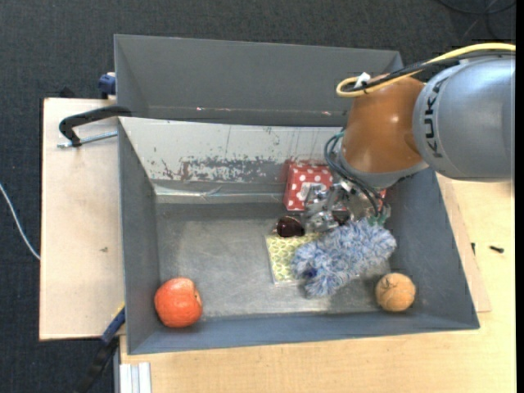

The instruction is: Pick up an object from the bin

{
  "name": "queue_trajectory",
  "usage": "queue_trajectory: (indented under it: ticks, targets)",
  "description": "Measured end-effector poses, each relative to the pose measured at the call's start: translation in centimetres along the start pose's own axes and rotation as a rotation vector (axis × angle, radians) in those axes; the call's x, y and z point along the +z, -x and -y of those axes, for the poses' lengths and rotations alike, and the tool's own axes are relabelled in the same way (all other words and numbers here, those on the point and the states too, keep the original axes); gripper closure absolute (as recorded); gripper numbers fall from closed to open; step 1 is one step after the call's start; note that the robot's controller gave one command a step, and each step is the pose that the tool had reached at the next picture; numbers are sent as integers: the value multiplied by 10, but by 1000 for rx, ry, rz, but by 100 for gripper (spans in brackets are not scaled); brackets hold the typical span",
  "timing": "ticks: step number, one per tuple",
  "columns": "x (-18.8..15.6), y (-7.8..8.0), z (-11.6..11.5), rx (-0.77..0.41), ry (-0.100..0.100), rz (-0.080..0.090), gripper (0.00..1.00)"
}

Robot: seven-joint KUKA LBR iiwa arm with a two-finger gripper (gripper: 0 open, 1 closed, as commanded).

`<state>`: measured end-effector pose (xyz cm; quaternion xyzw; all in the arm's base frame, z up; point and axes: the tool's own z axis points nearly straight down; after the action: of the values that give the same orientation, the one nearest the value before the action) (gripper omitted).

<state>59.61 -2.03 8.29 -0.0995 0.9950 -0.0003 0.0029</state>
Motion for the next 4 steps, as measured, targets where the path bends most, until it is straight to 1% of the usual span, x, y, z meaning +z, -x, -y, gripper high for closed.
queue_trajectory:
  ticks: [1,2,3,4]
  targets:
    - [-239,-29,17,-87,1,0,100]
    - [-246,-29,18,-88,0,3,100]
    - [-202,-26,-1,-35,-1,4,100]
    - [-166,-22,-7,27,5,-8,100]
